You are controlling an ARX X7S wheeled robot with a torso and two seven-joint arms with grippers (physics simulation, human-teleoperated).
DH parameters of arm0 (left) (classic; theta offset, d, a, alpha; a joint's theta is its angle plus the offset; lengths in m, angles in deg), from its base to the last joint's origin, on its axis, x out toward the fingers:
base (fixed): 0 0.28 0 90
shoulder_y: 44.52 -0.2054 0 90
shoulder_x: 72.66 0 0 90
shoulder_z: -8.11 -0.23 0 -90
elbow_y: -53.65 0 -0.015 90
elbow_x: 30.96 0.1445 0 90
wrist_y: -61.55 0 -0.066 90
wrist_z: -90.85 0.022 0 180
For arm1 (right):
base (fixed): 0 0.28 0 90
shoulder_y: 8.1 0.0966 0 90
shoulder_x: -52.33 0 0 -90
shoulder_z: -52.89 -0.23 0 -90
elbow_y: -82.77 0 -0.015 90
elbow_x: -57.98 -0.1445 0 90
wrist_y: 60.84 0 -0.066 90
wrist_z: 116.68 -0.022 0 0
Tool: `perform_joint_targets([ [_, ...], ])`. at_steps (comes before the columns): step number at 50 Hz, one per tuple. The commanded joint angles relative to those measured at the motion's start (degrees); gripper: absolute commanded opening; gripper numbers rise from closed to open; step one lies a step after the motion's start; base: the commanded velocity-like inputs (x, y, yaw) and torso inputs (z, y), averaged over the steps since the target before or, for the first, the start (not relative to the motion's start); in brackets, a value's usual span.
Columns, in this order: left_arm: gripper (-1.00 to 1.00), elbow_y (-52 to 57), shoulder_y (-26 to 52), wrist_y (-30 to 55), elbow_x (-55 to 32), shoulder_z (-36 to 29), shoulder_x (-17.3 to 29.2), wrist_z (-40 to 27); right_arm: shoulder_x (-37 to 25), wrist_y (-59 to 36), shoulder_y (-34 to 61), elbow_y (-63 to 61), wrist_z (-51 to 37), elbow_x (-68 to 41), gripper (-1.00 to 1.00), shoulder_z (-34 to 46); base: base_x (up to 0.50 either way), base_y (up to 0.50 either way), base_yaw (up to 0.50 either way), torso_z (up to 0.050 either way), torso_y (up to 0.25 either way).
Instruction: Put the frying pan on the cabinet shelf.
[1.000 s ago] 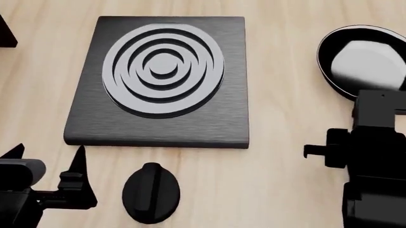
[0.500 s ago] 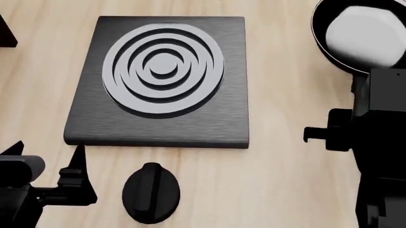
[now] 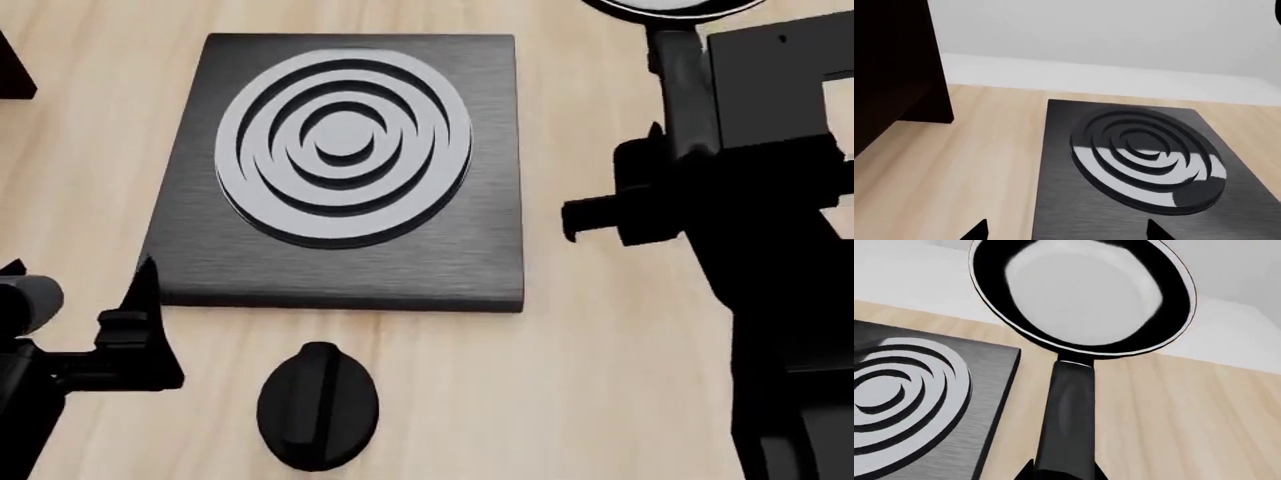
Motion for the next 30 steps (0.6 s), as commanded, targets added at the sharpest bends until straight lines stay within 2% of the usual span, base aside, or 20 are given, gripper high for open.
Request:
perform_joint_targets([
  [1, 1.0, 6.6, 7.8, 13.5, -7.8, 5.1, -1.3, -2.3, 2.0, -8.1, 6.5, -10.8, 3.1, -2.6, -1.0, 1.6, 0.0, 0.0, -0.01, 0.0, 0.0],
  [6, 1.0, 8.5, 13.8, 23.5, -13.6, 8.4, -2.4, -4.1, 2.5, -10.1, 8.6, -12.9, 4.7, -4.7, -1.0, 3.2, 0.0, 0.0, 0.0, 0.0, 0.0],
  [13, 1.0, 10.0, 19.8, 31.5, -19.1, 12.2, -4.1, -5.6, 3.2, -13.4, 10.4, -15.3, 3.4, -9.1, -1.0, 2.1, 0.0, 0.0, 0.0, 0.002, 0.0],
  [16, 1.0, 9.2, 21.0, 32.3, -19.9, 13.3, -4.5, -5.9, 3.8, -13.4, 10.7, -14.4, -2.0, -16.9, -1.0, -0.7, 0.0, 0.0, 0.0, 0.0, 0.0],
  [18, 1.0, 8.7, 21.9, 33.1, -21.0, 13.8, -4.6, -5.7, 2.7, -13.4, 10.9, -15.1, -5.3, -22.3, -1.0, 0.3, 0.0, 0.0, 0.0, 0.0, 0.0],
  [20, 1.0, 8.1, 24.5, 36.0, -24.1, 18.7, -6.9, -6.4, 2.4, -13.3, 10.7, -15.5, -7.4, -25.9, -1.0, 0.7, 0.0, 0.0, 0.0, 0.0, 0.0],
  [24, 1.0, 7.3, 27.1, 38.0, -26.3, 21.4, -7.3, -8.2, 1.6, -13.3, 10.8, -15.7, -11.9, -32.5, -1.0, 1.6, 0.0, 0.0, 0.0, 0.0, -0.002],
  [27, 1.0, 6.2, 27.5, 38.6, -32.3, 21.1, -5.6, -11.3, 1.1, -13.0, 10.5, -16.1, -14.4, -35.9, -1.0, 2.3, 0.0, 0.0, 0.0, 0.0, 0.0],
  [30, 1.0, 4.6, 28.1, 38.5, -40.5, 23.6, -5.2, -17.0, 0.9, -13.1, 10.5, -16.7, -16.7, -38.9, -1.0, 2.7, 0.0, 0.0, 0.0, 0.0, 0.0],
])
